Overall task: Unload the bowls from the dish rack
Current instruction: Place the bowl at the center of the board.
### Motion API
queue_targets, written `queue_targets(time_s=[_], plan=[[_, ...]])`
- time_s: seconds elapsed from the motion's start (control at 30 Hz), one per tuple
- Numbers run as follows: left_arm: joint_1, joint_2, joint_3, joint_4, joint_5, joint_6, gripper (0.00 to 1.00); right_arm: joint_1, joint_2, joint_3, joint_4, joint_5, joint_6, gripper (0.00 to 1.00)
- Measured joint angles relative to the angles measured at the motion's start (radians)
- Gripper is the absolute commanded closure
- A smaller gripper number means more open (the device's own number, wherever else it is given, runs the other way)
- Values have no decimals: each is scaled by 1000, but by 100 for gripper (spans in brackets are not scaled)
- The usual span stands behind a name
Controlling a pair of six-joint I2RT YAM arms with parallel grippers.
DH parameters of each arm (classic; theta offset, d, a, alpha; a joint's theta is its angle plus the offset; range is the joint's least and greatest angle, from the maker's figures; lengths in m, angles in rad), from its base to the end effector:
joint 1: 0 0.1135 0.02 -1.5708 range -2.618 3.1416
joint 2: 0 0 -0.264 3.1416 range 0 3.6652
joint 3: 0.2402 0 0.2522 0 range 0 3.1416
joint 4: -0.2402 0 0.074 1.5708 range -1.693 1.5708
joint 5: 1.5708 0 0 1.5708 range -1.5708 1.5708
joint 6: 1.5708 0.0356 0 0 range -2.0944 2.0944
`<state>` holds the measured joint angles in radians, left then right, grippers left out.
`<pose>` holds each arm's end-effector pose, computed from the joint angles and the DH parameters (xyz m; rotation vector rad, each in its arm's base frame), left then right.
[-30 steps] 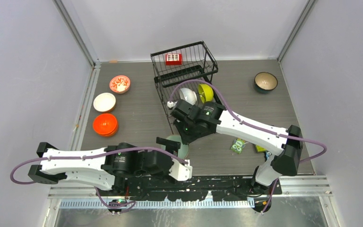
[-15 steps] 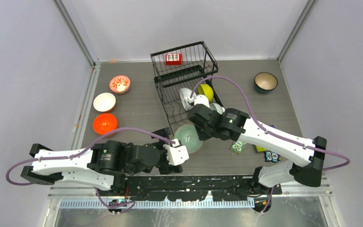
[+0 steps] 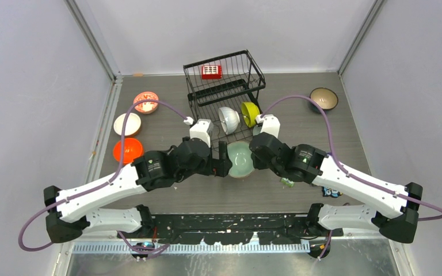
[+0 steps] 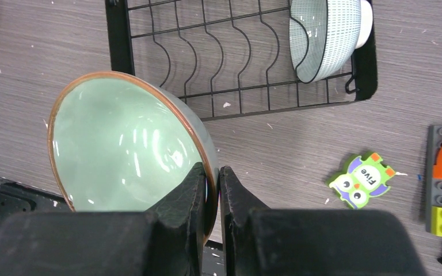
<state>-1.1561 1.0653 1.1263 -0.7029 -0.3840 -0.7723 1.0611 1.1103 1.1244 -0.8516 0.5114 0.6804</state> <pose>0.1003 -0.1948 0.3552 0.2121 2.2302 -0.6707 0.1211 0.1810 0.3354 -0.2067 2.2827 0.2857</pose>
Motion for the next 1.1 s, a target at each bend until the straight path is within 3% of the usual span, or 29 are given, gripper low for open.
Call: queue_targets(time_s=[0.13, 0.4, 0.67, 0.8, 1.1], plan=[[0, 28, -3, 13, -11, -136, 12, 0, 0, -16, 25, 0, 34, 99], [0, 72, -3, -8, -117, -295, 48, 0, -5, -25, 37, 4, 100, 99], [7, 93, -3, -19, -172, -343, 50, 0, -5, -25, 43, 2, 132, 99], [15, 112, -7, -13, -170, -347, 56, 0, -5, -26, 46, -5, 140, 99], [26, 132, -31, 24, -144, -356, 97, 0, -5, -33, 58, -15, 148, 99]])
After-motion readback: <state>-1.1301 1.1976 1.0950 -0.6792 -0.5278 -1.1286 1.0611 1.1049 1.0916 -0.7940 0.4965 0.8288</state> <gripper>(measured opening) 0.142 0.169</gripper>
